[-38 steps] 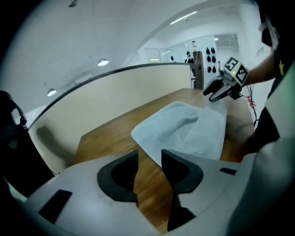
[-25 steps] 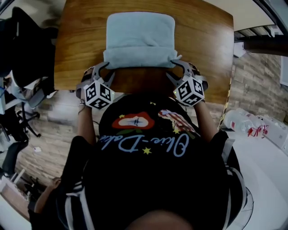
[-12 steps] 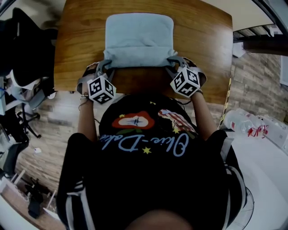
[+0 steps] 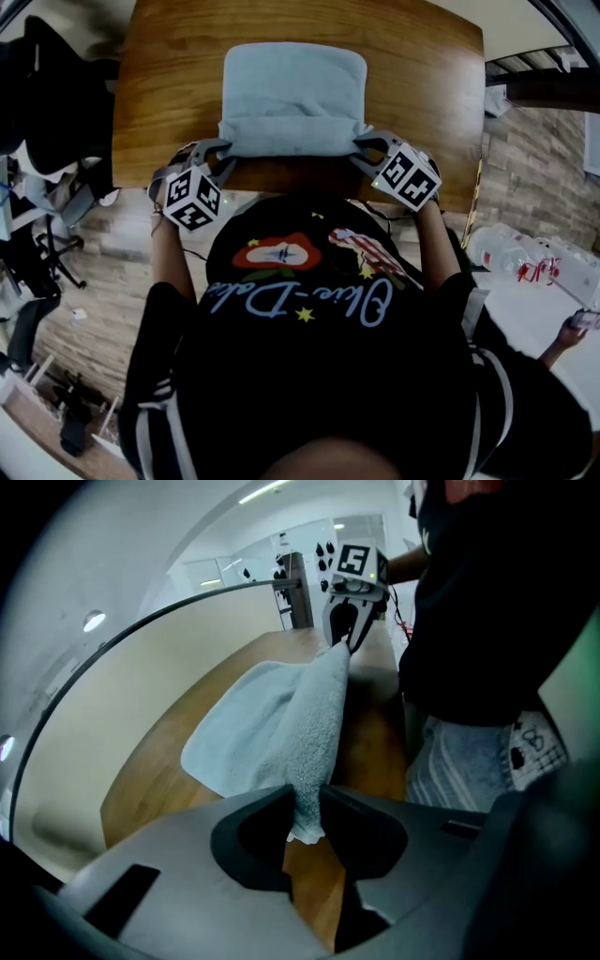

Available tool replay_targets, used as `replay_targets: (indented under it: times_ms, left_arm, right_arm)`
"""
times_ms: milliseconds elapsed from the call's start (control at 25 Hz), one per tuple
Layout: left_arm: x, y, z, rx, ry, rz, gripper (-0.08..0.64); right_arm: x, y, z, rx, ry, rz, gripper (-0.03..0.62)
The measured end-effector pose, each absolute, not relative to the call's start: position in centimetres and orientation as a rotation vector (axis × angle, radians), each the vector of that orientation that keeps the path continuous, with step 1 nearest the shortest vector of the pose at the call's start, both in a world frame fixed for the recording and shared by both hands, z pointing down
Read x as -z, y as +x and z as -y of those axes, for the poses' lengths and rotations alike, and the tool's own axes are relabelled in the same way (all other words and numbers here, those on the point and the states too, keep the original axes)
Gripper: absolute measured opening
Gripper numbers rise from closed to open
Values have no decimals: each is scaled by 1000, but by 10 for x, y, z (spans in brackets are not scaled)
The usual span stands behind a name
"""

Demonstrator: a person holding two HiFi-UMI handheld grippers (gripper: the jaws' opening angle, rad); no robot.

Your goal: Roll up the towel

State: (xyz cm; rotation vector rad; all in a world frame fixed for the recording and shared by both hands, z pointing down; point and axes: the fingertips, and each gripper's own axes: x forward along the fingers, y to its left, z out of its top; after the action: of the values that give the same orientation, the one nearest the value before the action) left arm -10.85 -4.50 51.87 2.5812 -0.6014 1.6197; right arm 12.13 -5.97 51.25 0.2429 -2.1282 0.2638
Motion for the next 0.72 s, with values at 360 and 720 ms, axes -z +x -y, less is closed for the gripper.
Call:
replay_targets:
  times_ms: [360, 720]
  left_arm:
    - [-496, -109, 52, -1478, 2531, 523, 78]
    - [-493, -114, 108, -1497, 2552, 616, 78]
  right_arm:
    - [-490, 126, 68, -514, 300, 2268, 89]
    - [-488, 120, 114, -462, 402, 2259, 89]
